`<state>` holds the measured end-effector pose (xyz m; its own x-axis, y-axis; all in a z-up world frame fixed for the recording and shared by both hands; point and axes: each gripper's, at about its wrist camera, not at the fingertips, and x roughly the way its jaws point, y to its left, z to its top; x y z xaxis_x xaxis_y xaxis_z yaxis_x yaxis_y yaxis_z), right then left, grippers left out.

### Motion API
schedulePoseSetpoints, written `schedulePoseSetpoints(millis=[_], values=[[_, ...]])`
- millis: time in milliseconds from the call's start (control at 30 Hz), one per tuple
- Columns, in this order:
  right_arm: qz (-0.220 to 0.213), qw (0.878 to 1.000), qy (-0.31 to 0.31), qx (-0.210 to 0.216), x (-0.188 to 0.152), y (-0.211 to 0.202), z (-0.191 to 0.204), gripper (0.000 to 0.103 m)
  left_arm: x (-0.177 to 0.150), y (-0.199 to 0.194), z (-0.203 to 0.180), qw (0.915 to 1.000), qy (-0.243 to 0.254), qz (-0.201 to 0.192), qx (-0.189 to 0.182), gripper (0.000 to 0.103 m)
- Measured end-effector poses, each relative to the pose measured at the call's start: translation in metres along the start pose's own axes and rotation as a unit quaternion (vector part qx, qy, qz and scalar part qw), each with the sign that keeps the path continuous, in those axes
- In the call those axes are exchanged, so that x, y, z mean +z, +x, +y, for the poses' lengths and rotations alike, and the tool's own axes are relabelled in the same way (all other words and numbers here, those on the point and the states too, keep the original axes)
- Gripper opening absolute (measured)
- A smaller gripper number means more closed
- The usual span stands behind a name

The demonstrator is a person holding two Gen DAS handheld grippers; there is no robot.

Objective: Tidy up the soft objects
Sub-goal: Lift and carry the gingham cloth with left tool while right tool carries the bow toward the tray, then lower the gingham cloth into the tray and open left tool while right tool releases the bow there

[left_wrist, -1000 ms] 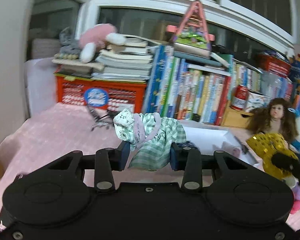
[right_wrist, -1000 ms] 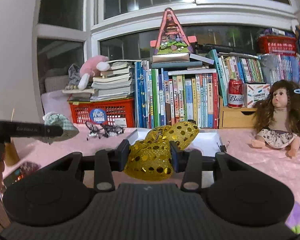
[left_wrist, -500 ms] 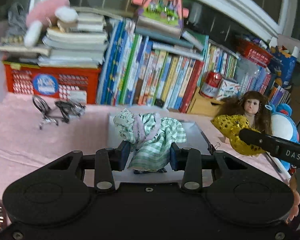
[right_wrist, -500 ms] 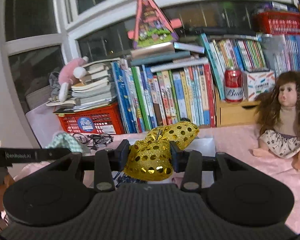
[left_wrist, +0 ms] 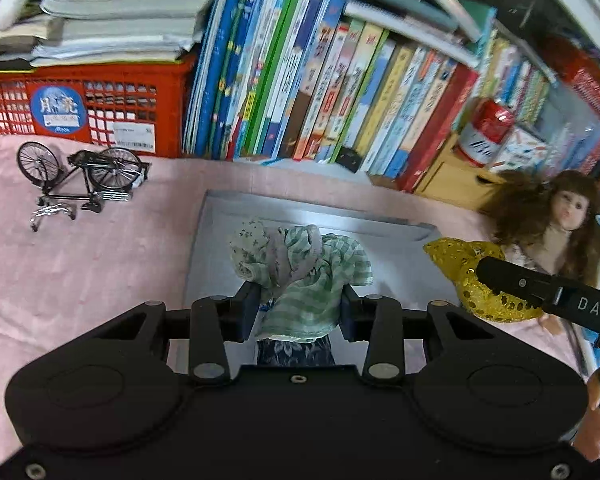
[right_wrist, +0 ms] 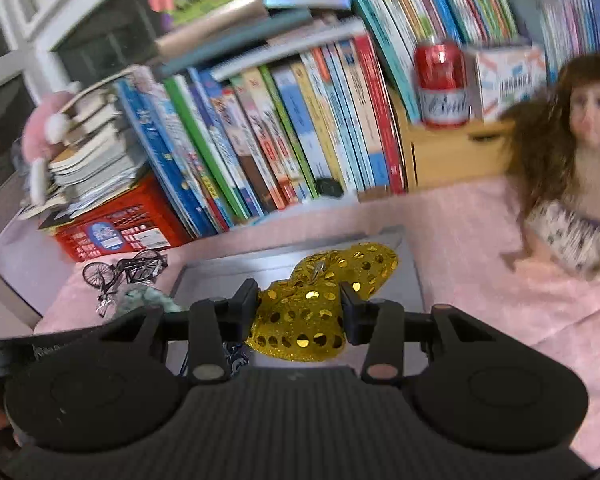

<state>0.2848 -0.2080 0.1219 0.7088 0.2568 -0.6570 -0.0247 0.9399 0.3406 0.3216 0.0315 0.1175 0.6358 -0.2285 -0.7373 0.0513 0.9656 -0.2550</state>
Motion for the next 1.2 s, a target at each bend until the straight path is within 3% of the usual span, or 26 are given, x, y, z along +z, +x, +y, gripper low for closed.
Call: schedulePoseSetpoints(millis=[100, 533, 1200], values=[[0.012, 1.000, 0.013, -0.006, 0.004, 0.019, -0.006, 0.048, 0.008, 0.022, -0.003, 0.9997, 0.002, 0.012, 0.019, 0.037], [0.058, 0.998, 0.007, -0.023, 0.001, 0.075, -0.011, 0.048, 0.009, 0.076, -0.007, 0.9982, 0.015, 0.048, 0.033, 0.038], [0.101, 0.994, -0.018, -0.047, -0.012, 0.094, -0.008, 0.048, -0.004, 0.091, -0.009, 0.9960, 0.032, 0.077, 0.031, 0.038]])
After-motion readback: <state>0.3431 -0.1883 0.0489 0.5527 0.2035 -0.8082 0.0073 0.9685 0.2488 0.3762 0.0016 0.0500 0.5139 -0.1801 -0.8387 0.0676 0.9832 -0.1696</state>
